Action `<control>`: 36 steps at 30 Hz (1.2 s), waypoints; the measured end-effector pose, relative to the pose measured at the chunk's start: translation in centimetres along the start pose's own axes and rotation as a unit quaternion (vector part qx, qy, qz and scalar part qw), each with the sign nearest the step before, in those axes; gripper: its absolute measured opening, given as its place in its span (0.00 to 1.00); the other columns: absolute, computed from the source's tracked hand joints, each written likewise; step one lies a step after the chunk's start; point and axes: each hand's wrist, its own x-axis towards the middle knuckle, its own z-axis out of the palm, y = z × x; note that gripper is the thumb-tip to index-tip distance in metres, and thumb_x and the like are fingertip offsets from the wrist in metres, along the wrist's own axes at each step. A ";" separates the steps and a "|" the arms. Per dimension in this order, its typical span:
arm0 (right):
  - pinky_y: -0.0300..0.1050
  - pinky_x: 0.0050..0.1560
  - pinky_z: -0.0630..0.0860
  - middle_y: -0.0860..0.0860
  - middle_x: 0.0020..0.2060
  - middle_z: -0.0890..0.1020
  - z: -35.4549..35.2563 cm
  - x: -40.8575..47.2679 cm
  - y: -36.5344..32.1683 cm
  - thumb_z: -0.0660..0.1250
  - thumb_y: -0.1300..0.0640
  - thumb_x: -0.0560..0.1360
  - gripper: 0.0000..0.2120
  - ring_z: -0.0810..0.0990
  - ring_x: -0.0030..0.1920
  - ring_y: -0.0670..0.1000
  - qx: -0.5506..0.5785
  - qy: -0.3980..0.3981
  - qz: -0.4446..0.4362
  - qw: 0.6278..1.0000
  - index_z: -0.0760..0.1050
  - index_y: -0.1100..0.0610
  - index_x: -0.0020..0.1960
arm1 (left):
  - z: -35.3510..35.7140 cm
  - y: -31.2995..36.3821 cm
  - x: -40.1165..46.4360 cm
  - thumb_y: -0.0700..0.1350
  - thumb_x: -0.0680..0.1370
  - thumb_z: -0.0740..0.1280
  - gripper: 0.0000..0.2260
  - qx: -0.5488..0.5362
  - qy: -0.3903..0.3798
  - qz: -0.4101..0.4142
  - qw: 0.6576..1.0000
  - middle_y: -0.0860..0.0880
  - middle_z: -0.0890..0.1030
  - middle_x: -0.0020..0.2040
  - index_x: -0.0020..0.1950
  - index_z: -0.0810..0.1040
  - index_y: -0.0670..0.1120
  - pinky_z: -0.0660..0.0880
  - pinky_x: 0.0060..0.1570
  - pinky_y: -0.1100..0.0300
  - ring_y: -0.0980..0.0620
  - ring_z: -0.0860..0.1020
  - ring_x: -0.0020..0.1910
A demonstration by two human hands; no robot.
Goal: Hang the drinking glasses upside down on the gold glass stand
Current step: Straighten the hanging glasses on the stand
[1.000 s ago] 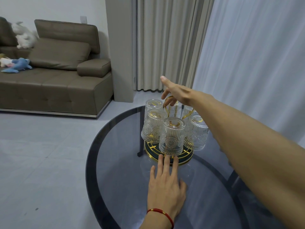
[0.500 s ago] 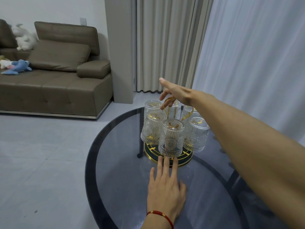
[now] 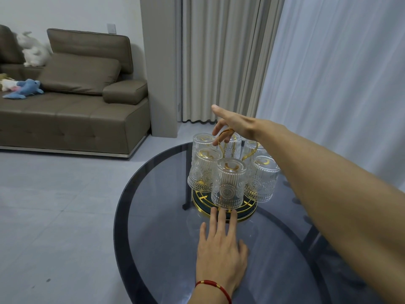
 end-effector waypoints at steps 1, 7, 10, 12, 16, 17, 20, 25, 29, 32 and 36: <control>0.62 0.68 0.61 0.55 0.54 0.89 0.1 0.0 0.0 0.38 0.26 0.79 0.46 0.80 0.62 0.57 0.000 0.002 -0.001 1.000 0.77 0.60 0.67 | 0.0 0.0 0.0 0.57 0.79 0.49 0.31 0.000 0.001 0.000 1.000 0.49 0.45 0.83 0.81 0.44 0.55 0.40 0.76 0.45 0.48 0.37 0.80; 0.57 0.60 0.63 0.56 0.53 0.89 0.1 0.1 0.1 0.38 0.26 0.79 0.47 0.82 0.60 0.59 0.009 0.014 -0.008 1.000 0.78 0.60 0.64 | -0.1 0.1 0.1 0.56 0.79 0.50 0.31 0.000 0.003 -0.001 1.000 0.48 0.45 0.83 0.82 0.45 0.55 0.41 0.76 0.45 0.48 0.38 0.80; 0.57 0.59 0.65 0.57 0.52 0.89 0.2 0.2 0.4 0.38 0.26 0.79 0.46 0.82 0.59 0.59 0.011 0.013 -0.013 1.000 0.78 0.60 0.63 | -0.2 0.1 0.1 0.56 0.79 0.50 0.31 0.000 0.001 0.000 1.000 0.48 0.45 0.83 0.82 0.44 0.55 0.42 0.77 0.44 0.47 0.38 0.80; 0.59 0.62 0.66 0.57 0.53 0.89 0.1 0.3 0.4 0.38 0.26 0.79 0.46 0.82 0.58 0.59 0.008 0.014 -0.013 1.000 0.79 0.60 0.63 | -0.2 0.0 0.1 0.56 0.79 0.49 0.31 0.000 0.001 0.001 1.000 0.48 0.45 0.83 0.82 0.44 0.55 0.42 0.77 0.44 0.47 0.38 0.80; 0.62 0.70 0.68 0.58 0.54 0.87 0.2 -0.6 0.2 0.39 0.29 0.81 0.44 0.82 0.59 0.59 0.014 0.052 -0.026 0.998 0.79 0.61 0.63 | -0.3 0.0 0.0 0.56 0.79 0.48 0.31 0.000 0.004 0.000 1.000 0.48 0.45 0.83 0.82 0.44 0.55 0.40 0.76 0.45 0.48 0.38 0.80; 0.62 0.70 0.70 0.59 0.53 0.87 0.2 -1.0 0.1 0.41 0.31 0.83 0.42 0.82 0.58 0.59 0.016 0.097 -0.044 0.994 0.80 0.62 0.63 | -0.2 0.0 0.0 0.56 0.79 0.49 0.31 -0.001 0.003 0.001 1.000 0.49 0.44 0.83 0.82 0.43 0.56 0.39 0.76 0.45 0.48 0.37 0.80; 0.57 0.53 0.80 0.58 0.44 0.85 0.7 -2.9 -0.4 0.54 0.46 0.86 0.24 0.83 0.47 0.59 -0.034 0.309 -0.156 0.938 0.80 0.62 0.52 | -0.2 0.0 0.1 0.56 0.80 0.50 0.31 -0.003 -0.001 0.001 1.000 0.49 0.44 0.83 0.81 0.42 0.56 0.41 0.77 0.45 0.48 0.36 0.80; 0.44 0.36 0.74 0.54 0.36 0.85 3.9 -6.5 -1.1 0.59 0.55 0.80 0.12 0.82 0.36 0.54 -0.211 0.305 -0.213 0.904 0.80 0.58 0.45 | -0.2 0.0 -0.1 0.56 0.81 0.51 0.31 0.001 0.005 0.004 1.000 0.48 0.45 0.83 0.82 0.43 0.54 0.43 0.77 0.44 0.47 0.36 0.80; 0.57 0.54 0.81 0.56 0.49 0.86 5.5 -6.4 -1.0 0.58 0.60 0.77 0.13 0.83 0.50 0.60 -0.308 0.206 -0.100 0.924 0.81 0.59 0.52 | -0.2 0.0 0.0 0.56 0.81 0.52 0.31 0.006 0.002 0.006 1.000 0.47 0.44 0.83 0.82 0.42 0.54 0.43 0.77 0.44 0.46 0.37 0.80; 0.53 0.46 0.77 0.54 0.36 0.77 6.1 -5.7 -0.8 0.58 0.62 0.74 0.08 0.78 0.43 0.61 -0.311 0.188 -0.049 0.930 0.71 0.58 0.37 | -0.3 0.0 -0.1 0.55 0.81 0.52 0.31 0.003 0.006 0.005 1.000 0.47 0.46 0.83 0.82 0.44 0.54 0.44 0.77 0.43 0.46 0.38 0.80; 0.53 0.48 0.80 0.56 0.38 0.83 6.4 -5.2 -0.5 0.57 0.63 0.74 0.14 0.82 0.43 0.61 -0.241 0.199 -0.040 0.949 0.81 0.62 0.42 | -0.2 0.0 -0.2 0.55 0.81 0.53 0.31 -0.006 0.015 0.007 1.000 0.47 0.48 0.83 0.82 0.47 0.54 0.46 0.77 0.42 0.46 0.40 0.81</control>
